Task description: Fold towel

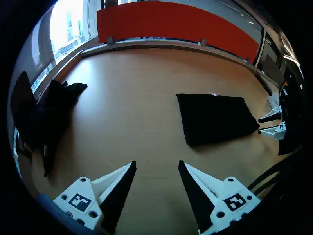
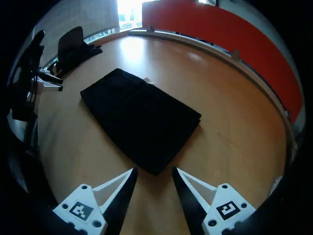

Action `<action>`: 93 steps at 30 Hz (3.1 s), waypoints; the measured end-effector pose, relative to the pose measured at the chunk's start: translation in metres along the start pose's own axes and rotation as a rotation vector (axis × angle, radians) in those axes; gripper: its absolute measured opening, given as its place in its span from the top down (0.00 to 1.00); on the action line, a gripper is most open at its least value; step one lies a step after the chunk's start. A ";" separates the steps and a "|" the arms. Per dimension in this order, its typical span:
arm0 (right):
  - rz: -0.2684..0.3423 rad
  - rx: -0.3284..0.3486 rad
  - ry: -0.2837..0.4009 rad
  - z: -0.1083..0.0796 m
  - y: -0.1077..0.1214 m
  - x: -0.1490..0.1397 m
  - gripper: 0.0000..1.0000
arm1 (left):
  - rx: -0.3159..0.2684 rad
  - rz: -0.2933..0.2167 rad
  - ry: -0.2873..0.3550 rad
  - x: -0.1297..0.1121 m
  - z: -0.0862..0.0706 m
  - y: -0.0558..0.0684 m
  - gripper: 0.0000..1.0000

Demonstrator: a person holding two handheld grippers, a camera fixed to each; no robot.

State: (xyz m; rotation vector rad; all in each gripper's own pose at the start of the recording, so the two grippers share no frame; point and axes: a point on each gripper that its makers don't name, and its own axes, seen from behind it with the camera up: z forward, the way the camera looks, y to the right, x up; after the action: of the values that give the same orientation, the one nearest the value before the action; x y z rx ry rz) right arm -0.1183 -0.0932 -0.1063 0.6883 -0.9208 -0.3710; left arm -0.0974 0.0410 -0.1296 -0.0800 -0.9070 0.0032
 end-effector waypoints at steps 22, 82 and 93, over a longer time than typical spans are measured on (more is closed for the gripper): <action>-0.032 0.032 -0.024 0.003 -0.002 -0.005 0.71 | 0.001 -0.009 -0.011 -0.006 -0.004 -0.006 0.21; -0.174 -0.123 0.211 -0.087 0.043 0.115 0.96 | 0.000 0.006 0.016 0.015 -0.001 0.001 0.21; -0.186 -0.131 0.213 -0.096 0.047 0.116 0.96 | -0.002 0.006 0.017 0.016 -0.001 0.003 0.21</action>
State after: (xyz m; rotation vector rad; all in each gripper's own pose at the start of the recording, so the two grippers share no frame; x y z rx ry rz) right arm 0.0268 -0.0884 -0.0448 0.6805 -0.6265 -0.5082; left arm -0.0869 0.0443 -0.1174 -0.0849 -0.8898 0.0071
